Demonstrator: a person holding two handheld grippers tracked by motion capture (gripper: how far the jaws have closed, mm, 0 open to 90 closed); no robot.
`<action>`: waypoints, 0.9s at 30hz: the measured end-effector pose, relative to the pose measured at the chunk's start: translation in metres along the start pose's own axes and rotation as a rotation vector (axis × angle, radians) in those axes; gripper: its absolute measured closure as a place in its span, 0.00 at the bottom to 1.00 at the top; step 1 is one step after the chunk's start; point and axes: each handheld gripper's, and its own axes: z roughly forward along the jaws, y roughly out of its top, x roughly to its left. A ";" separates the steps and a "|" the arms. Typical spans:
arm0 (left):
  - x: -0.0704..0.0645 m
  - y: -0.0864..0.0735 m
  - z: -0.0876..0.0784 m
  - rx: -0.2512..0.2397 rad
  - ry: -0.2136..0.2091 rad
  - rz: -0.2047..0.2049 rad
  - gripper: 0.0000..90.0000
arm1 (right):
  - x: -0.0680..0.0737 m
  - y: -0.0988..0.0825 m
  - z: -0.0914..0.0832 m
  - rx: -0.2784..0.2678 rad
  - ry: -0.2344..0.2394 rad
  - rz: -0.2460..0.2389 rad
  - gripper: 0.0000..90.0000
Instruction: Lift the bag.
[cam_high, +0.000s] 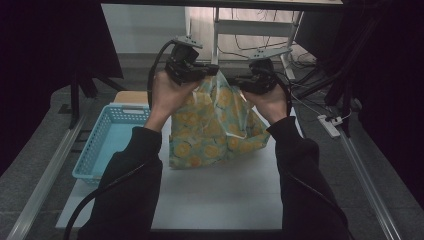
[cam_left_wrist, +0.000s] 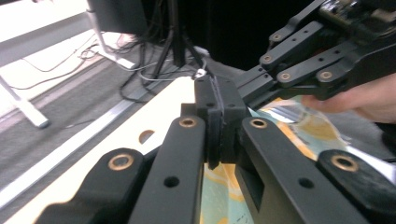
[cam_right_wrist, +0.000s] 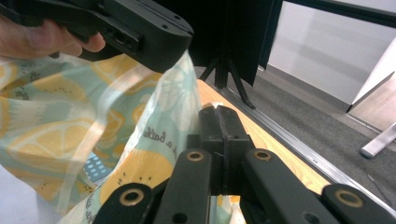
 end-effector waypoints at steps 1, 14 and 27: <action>0.001 -0.002 0.002 0.001 0.000 -0.005 1.00 | 0.000 -0.001 0.002 0.002 0.000 0.000 1.00; 0.010 -0.017 0.006 -0.014 -0.029 -0.038 0.78 | -0.004 -0.010 0.005 0.001 -0.007 0.034 0.87; 0.019 -0.051 -0.010 0.023 -0.032 -0.067 0.26 | -0.005 -0.033 -0.001 0.002 0.002 0.074 0.64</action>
